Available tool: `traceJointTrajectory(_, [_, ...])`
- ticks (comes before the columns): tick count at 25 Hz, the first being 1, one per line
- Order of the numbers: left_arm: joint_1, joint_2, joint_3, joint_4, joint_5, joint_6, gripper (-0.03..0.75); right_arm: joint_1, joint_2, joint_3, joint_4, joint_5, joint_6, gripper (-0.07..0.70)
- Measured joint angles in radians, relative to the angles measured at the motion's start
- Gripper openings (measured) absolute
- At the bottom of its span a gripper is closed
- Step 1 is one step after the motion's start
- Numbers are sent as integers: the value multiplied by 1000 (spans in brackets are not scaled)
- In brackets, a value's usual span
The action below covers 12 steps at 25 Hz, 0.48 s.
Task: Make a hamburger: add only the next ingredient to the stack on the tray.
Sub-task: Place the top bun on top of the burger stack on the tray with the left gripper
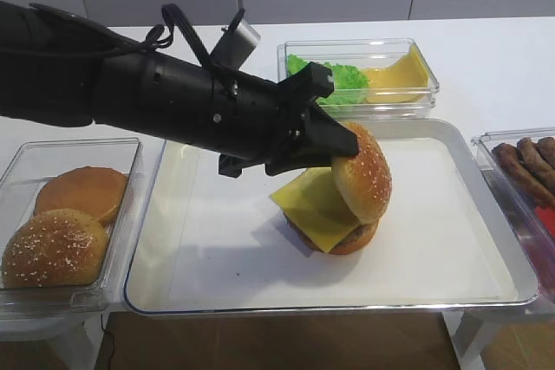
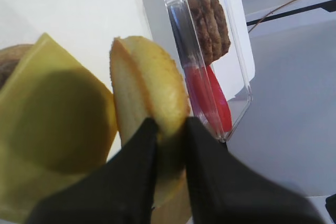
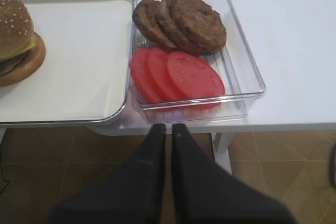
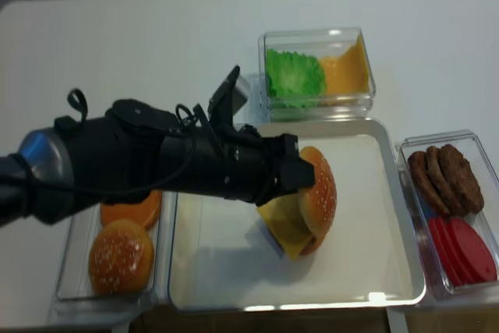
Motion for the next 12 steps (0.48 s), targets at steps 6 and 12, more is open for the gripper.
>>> traceJointTrajectory(6, [29, 0, 0, 0, 59, 0, 114, 0, 0, 0, 0, 0, 0, 27])
traceJointTrajectory(12, [62, -3, 0, 19, 123, 1, 113, 0, 0, 0, 0, 0, 0, 27])
